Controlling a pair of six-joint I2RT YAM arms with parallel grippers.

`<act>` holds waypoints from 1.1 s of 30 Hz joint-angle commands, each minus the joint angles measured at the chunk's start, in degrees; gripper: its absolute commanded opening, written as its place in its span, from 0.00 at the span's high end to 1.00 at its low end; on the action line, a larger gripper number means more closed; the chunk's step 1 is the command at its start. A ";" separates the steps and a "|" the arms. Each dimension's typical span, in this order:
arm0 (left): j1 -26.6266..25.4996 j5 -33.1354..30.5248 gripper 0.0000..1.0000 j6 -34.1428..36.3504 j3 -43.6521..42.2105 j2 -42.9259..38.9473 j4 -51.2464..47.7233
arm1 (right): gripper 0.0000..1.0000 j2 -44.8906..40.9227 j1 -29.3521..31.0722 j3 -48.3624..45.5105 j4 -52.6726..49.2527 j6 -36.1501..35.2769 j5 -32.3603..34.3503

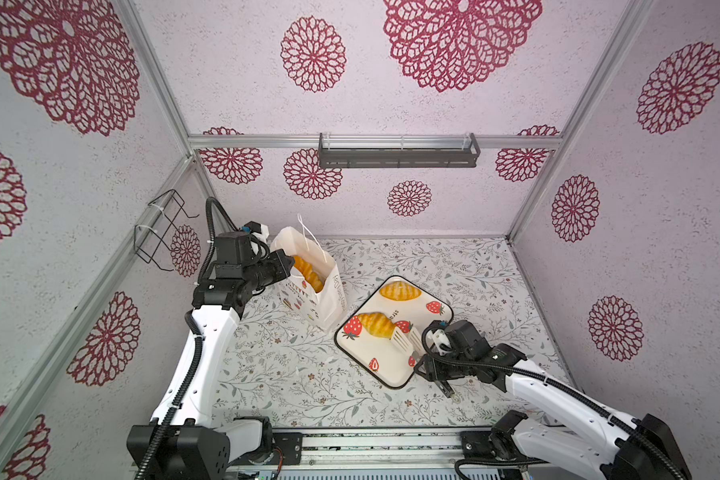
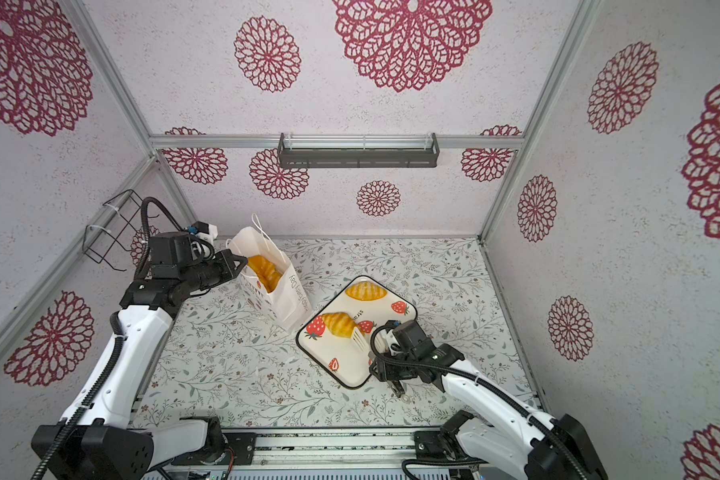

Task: Place the fake bread into the paper bag
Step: 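Position the right tongs around the croissant and close them on it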

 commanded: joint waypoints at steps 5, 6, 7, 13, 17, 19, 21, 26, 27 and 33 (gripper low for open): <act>0.25 0.44 1.00 -0.70 0.87 0.63 0.66 | 0.58 1.23 0.28 7.46 -4.87 -5.99 6.26; 0.25 0.50 1.00 -0.67 0.85 0.65 0.66 | 0.58 1.73 0.28 8.07 -5.17 -6.52 6.75; 0.25 0.49 1.00 -0.81 0.87 0.71 0.73 | 0.58 2.15 0.28 8.68 -5.32 -6.95 7.12; 0.07 0.31 1.00 -0.97 0.96 0.80 0.83 | 0.58 4.96 0.28 12.29 -5.54 -9.37 8.70; -0.03 0.16 1.00 -0.82 1.13 0.98 0.92 | 0.58 7.44 0.28 15.20 -5.41 -11.13 9.77; -0.10 0.17 1.00 -0.81 1.18 0.99 0.83 | 0.57 9.07 0.27 16.39 -5.24 -11.90 10.18; -0.08 0.02 1.00 -0.70 1.05 0.90 0.83 | 0.57 10.64 0.28 17.49 -5.11 -12.58 10.73; -0.13 -0.24 1.00 -0.32 0.65 0.55 0.75 | 0.56 13.11 0.27 18.89 -3.88 -13.77 11.98; -0.11 -0.28 1.00 -0.26 0.54 0.46 0.84 | 0.56 13.41 0.23 18.73 -3.43 -14.02 12.00; -0.15 -0.35 1.00 -0.17 0.79 0.29 0.41 | 0.55 16.23 0.28 18.15 -1.75 -14.85 11.02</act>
